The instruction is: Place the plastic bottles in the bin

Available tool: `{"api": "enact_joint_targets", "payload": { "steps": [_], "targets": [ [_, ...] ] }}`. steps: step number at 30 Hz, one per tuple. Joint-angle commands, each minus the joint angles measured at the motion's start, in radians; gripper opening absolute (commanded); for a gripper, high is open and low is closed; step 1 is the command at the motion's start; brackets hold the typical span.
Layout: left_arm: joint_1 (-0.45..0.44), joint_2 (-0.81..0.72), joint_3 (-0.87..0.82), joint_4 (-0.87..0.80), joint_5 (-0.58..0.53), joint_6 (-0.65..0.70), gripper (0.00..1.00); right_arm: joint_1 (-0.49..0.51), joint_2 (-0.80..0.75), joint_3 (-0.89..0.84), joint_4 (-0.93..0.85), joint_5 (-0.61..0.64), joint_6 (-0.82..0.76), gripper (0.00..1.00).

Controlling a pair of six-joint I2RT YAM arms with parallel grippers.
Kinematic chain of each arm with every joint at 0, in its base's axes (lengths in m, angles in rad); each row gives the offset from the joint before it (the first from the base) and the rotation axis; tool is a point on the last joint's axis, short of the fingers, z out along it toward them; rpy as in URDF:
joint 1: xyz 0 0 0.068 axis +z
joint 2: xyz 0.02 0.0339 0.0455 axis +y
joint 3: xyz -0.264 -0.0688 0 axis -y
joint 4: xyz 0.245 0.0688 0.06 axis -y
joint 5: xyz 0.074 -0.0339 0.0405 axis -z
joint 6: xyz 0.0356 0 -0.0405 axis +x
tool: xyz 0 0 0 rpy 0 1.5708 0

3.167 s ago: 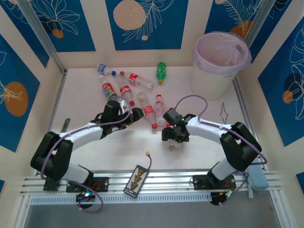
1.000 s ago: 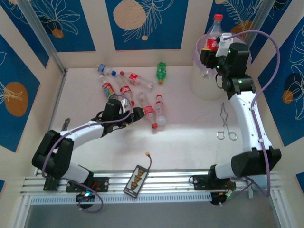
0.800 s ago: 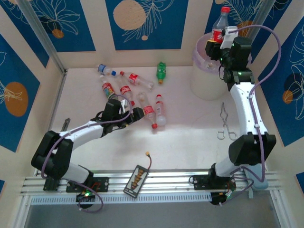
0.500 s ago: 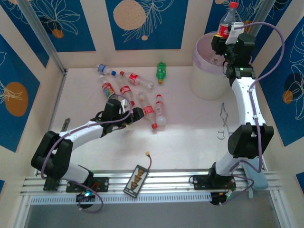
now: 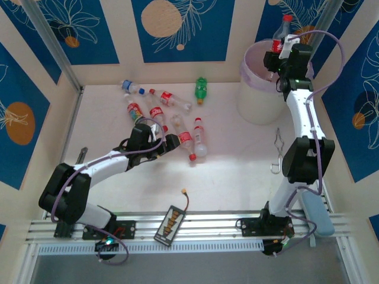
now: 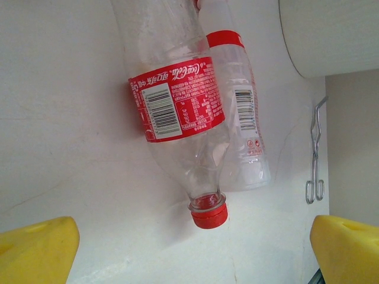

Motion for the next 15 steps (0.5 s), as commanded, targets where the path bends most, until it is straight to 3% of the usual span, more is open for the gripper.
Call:
{"api": "enact_joint_targets", "payload": {
  "steps": [1, 10, 15],
  "targets": [
    [-0.013, 0.003, 0.02, -0.013, -0.016, 0.02, 1.0, -0.009, 0.029, 0.051, -0.045, 0.005, -0.004, 0.49],
    [-0.013, 0.015, 0.026, -0.02, -0.025, 0.025, 1.0, -0.027, 0.118, 0.095, -0.112, -0.014, 0.02, 0.57],
    [-0.014, 0.029, 0.031, -0.016, -0.023, 0.024, 1.0, -0.031, 0.151, 0.11, -0.134, -0.019, 0.018, 0.67]
  ]
}}
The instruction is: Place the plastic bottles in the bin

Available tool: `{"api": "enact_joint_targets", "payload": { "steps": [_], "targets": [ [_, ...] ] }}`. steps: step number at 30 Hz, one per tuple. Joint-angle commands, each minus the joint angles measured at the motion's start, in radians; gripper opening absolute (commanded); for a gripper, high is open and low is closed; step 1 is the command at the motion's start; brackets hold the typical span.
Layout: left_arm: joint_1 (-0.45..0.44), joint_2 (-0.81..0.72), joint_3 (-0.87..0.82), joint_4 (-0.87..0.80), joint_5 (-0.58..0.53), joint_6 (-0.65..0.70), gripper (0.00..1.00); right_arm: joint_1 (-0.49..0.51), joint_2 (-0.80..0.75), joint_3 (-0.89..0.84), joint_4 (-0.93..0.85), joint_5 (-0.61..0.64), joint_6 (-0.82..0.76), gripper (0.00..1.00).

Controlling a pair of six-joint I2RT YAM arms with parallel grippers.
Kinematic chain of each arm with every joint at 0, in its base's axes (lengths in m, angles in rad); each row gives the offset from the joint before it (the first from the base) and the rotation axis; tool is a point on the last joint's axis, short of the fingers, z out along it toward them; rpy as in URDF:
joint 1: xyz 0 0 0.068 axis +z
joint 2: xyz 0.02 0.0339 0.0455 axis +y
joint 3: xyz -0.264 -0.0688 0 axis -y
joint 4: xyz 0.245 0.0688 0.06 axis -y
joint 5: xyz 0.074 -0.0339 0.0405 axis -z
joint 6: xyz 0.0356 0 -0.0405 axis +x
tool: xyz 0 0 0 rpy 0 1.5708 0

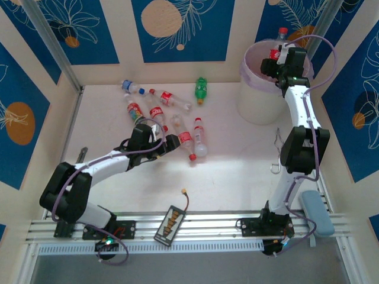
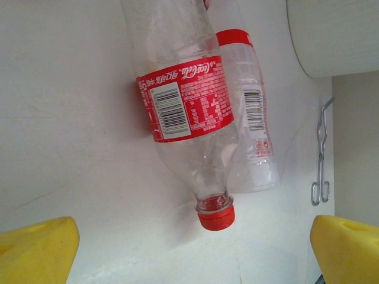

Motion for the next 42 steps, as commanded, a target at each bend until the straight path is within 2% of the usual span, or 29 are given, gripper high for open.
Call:
{"api": "enact_joint_targets", "payload": {
  "steps": [1, 8, 19, 22, 35, 42],
  "targets": [
    [-0.012, 0.017, 0.03, -0.012, -0.013, 0.024, 1.0, -0.006, 0.022, 0.03, -0.034, -0.016, 0.003, 0.68],
    [-0.012, 0.032, 0.035, -0.005, -0.009, 0.021, 1.0, -0.011, 0.042, 0.06, -0.06, -0.013, 0.006, 0.83],
    [-0.013, 0.037, 0.04, -0.007, -0.007, 0.023, 1.0, -0.012, 0.037, 0.097, -0.094, -0.008, 0.003, 0.92],
    [-0.013, 0.038, 0.044, -0.006, -0.008, 0.022, 1.0, -0.011, 0.024, 0.106, -0.103, 0.0, 0.0, 1.0],
    [-0.013, 0.038, 0.079, -0.042, -0.02, 0.048, 1.0, 0.017, -0.178, 0.034, -0.054, 0.05, -0.05, 0.99],
    [-0.011, 0.031, 0.101, -0.066, -0.032, 0.069, 1.0, 0.064, -0.308, -0.035, -0.078, 0.098, -0.062, 0.99]
  ]
}}
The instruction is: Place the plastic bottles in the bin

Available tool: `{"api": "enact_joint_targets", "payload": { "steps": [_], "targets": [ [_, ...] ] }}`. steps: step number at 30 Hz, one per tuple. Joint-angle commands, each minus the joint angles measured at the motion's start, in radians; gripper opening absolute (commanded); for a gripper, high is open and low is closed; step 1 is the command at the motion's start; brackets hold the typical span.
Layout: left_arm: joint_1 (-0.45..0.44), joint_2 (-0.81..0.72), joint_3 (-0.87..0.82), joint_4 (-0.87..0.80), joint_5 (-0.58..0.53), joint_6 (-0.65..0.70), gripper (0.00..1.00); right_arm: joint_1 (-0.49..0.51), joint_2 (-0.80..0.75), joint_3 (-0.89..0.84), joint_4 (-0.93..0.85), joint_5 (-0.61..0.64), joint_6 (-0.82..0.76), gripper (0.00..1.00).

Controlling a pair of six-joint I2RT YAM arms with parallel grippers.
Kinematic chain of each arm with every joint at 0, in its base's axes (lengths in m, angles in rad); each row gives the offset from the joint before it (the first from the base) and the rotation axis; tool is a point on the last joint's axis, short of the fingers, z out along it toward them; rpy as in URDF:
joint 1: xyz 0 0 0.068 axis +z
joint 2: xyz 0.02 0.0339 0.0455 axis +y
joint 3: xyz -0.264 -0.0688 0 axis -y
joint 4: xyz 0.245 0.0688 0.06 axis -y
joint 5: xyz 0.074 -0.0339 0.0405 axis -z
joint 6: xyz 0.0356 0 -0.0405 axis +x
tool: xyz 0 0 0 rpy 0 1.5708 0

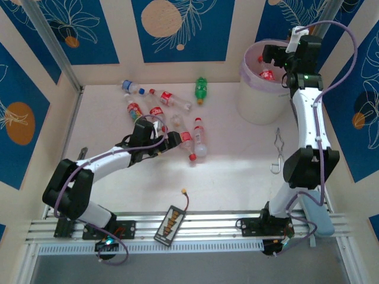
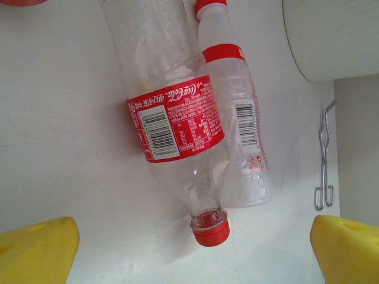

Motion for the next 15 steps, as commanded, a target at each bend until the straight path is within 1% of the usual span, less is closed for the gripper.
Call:
{"api": "enact_joint_targets", "payload": {
  "steps": [1, 5, 8, 12, 15],
  "targets": [
    [-0.008, -0.004, 0.033, -0.029, -0.02, 0.034, 1.0, 0.034, -0.079, -0.073, -0.008, 0.04, -0.015, 0.99],
    [0.004, -0.026, 0.047, -0.069, -0.042, 0.061, 1.0, 0.088, -0.199, -0.185, -0.026, 0.051, 0.016, 0.99],
    [0.019, -0.05, 0.055, -0.11, -0.064, 0.086, 1.0, 0.148, -0.283, -0.256, -0.067, 0.069, 0.027, 0.99],
    [0.043, -0.075, 0.054, -0.135, -0.081, 0.103, 1.0, 0.262, -0.388, -0.347, -0.145, 0.104, 0.043, 0.99],
    [0.055, -0.086, 0.046, -0.136, -0.083, 0.102, 1.0, 0.346, -0.454, -0.426, -0.194, 0.115, 0.096, 0.99]
  ]
}}
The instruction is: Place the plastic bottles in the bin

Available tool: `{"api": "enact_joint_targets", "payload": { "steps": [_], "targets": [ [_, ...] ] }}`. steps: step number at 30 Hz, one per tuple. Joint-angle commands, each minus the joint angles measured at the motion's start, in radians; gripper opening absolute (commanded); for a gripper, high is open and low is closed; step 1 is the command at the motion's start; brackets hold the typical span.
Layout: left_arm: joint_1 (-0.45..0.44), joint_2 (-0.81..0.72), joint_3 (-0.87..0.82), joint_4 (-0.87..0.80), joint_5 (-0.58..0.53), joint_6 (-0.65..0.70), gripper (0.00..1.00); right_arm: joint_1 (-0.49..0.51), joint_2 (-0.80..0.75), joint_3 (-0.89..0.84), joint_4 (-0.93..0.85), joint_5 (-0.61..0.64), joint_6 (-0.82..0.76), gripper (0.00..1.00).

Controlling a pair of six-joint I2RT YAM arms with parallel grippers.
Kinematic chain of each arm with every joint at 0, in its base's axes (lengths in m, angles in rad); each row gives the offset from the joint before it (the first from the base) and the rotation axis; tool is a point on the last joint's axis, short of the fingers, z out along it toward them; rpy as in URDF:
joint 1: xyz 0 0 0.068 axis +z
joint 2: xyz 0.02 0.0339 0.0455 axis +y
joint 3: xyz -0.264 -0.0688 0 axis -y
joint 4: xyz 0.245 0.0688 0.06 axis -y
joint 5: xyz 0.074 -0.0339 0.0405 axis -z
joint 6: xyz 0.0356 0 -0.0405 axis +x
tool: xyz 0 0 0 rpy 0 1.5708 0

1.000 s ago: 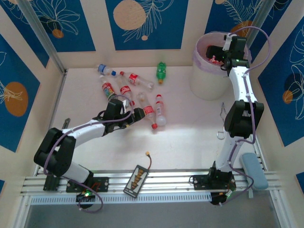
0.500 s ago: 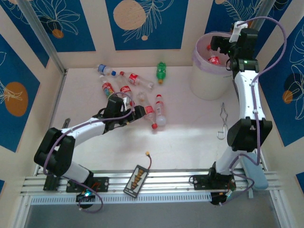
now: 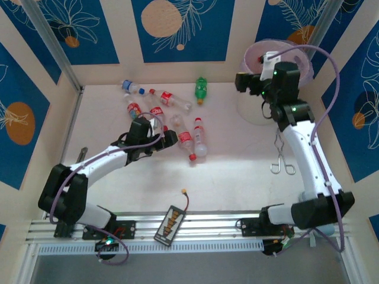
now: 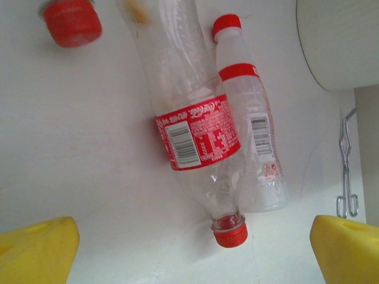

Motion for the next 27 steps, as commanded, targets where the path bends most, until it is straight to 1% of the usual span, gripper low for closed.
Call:
{"api": "enact_joint_targets", "payload": {
  "steps": [1, 5, 9, 12, 16, 19, 24, 27],
  "targets": [
    [0.021, -0.028, 0.018, -0.025, -0.019, 0.027, 1.0, 0.073, -0.068, -0.075, -0.081, 0.036, 0.078, 0.99],
    [0.04, -0.044, 0.0, -0.016, -0.004, 0.021, 1.0, 0.184, -0.078, -0.156, -0.137, 0.063, 0.151, 1.0],
    [0.052, -0.073, -0.025, -0.021, -0.003, 0.024, 1.0, 0.266, -0.012, -0.182, -0.189, 0.059, 0.196, 0.9],
    [0.055, -0.095, -0.055, -0.016, -0.005, 0.02, 1.0, 0.293, 0.067, -0.19, -0.203, 0.006, 0.224, 0.83],
    [0.056, -0.119, -0.106, 0.01, 0.008, 0.004, 1.0, 0.321, 0.189, -0.193, -0.19, 0.003, 0.26, 0.76],
    [0.058, -0.13, -0.136, 0.025, 0.017, -0.006, 1.0, 0.331, 0.291, -0.178, -0.177, -0.02, 0.289, 0.67],
    [0.058, -0.153, -0.162, 0.031, 0.024, -0.007, 1.0, 0.342, 0.441, -0.14, -0.172, -0.044, 0.322, 0.66],
    [0.06, -0.16, -0.166, 0.031, 0.032, -0.007, 1.0, 0.344, 0.515, -0.12, -0.181, -0.033, 0.333, 0.69]
  ]
}}
